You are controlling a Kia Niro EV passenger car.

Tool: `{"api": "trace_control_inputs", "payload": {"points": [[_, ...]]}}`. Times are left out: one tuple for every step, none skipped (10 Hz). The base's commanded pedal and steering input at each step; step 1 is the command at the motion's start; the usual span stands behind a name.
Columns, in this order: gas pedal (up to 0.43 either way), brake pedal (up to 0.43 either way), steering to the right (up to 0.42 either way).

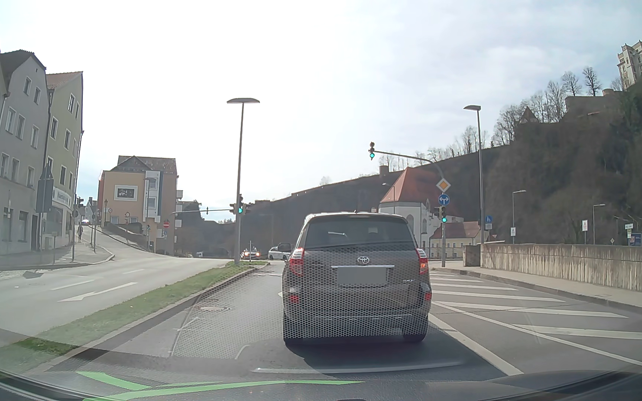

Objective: Follow the waypoints while adhering to traffic rules and regulations

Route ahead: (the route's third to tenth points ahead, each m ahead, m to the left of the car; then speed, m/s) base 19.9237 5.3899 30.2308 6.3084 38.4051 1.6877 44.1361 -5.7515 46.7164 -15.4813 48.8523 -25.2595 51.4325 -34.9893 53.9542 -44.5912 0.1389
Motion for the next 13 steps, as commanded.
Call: {"api": "trace_control_inputs", "payload": {"points": [[0.000, 0.000, 0.000], [0.000, 0.000, 0.000], [0.000, 0.000, -0.001], [0.028, 0.000, -0.001], [0.039, 0.000, -0.002], [0.079, 0.000, -0.003], [0.138, 0.000, -0.005], [0.177, 0.000, -0.006], [0.209, 0.000, -0.007], [0.260, 0.000, -0.009], [0.280, 0.000, -0.010], [0.311, 0.000, -0.012], [0.331, 0.000, -0.013]]}}
